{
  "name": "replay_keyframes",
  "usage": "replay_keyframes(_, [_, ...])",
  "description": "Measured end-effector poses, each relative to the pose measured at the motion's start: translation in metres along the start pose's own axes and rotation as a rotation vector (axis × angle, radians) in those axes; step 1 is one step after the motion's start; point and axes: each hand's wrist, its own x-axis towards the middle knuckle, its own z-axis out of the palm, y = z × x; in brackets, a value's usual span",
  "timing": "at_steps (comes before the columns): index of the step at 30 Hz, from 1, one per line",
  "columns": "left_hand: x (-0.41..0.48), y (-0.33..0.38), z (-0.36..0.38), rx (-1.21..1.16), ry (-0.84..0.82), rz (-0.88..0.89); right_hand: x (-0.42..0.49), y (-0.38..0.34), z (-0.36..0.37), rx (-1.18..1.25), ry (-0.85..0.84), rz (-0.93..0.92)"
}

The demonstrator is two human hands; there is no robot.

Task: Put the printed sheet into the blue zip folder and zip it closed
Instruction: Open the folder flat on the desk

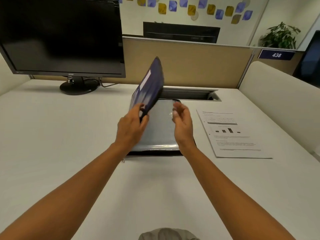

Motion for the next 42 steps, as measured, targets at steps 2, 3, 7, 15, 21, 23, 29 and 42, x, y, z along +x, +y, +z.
replay_keyframes(2, [0.000,-0.008,-0.014,-0.101,0.092,-0.091,0.000,0.026,-0.006,-0.262,-0.093,0.124])
replay_keyframes(3, [0.001,-0.013,-0.021,-0.141,0.142,-0.139,-0.002,0.039,-0.010,-0.388,-0.145,0.166])
replay_keyframes(7, [-0.001,-0.040,-0.048,-0.201,0.314,-0.292,-0.004,0.076,-0.025,-0.746,-0.287,0.240])
replay_keyframes(15, [-0.009,-0.091,-0.083,-0.043,0.592,-0.647,-0.003,0.092,-0.035,-0.913,-0.356,0.258])
replay_keyframes(21, [-0.021,-0.111,-0.082,0.280,0.349,-0.725,-0.004,0.098,-0.040,-0.965,-0.382,0.205])
replay_keyframes(23, [-0.028,-0.117,-0.078,0.437,0.120,-0.796,-0.003,0.099,-0.042,-0.979,-0.406,0.204])
replay_keyframes(29, [-0.049,-0.126,-0.065,0.749,-0.167,-0.770,-0.002,0.101,-0.050,-0.947,-0.454,0.221])
replay_keyframes(42, [-0.050,-0.093,-0.015,0.542,-0.514,-0.447,-0.014,0.093,-0.104,-0.902,-0.466,0.248])
